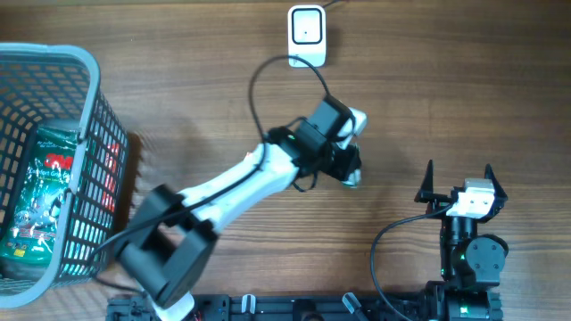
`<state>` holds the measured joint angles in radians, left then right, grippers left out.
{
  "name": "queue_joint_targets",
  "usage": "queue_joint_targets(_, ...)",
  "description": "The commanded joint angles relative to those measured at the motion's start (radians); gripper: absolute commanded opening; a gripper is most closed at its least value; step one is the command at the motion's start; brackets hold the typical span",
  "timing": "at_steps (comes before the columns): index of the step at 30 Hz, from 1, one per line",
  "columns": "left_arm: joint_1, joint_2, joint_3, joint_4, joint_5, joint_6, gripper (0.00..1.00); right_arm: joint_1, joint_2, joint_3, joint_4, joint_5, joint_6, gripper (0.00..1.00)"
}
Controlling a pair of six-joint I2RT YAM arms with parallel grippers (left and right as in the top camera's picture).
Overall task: Scan the item barcode
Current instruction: 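Carry the green item out and place it right of the jar, then reach into the basket and grasp the pale green wipes pack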
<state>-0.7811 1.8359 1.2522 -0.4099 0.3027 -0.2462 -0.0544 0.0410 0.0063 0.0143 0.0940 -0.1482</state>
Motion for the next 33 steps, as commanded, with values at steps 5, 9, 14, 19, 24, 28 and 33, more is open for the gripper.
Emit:
queue_joint_targets(5,-0.029,0.044,0.014,-0.003,-0.096,0.006,0.47,-0.002,-0.005,-0.001,0.002,0.009,-0.009,1.00)
queue_joint_targets(9,0.013,-0.097,0.101,-0.071,-0.162,0.042,1.00,-0.002,-0.005,-0.001,0.002,0.009,-0.010,1.00)
queue_joint_targets(14,0.074,-0.338,0.194,-0.156,-0.167,0.059,1.00,-0.002,-0.005,-0.001,0.002,0.009,-0.009,1.00)
queue_joint_targets(19,0.113,-0.492,0.194,-0.313,-0.351,0.109,1.00,-0.002,-0.005,-0.001,0.002,0.009,-0.010,1.00)
queue_joint_targets(24,0.287,-0.694,0.254,-0.260,-0.905,-0.244,1.00,-0.002,-0.005,-0.001,0.002,0.009,-0.010,0.99)
queue_joint_targets(28,0.636,-0.790,0.254,-0.449,-0.951,-0.507,1.00,-0.002,-0.005,-0.001,0.002,0.009,-0.010,1.00)
queue_joint_targets(33,1.199,-0.714,0.253,-0.632,-0.563,-0.631,1.00,-0.002,-0.005,-0.001,0.002,0.009,-0.009,0.99)
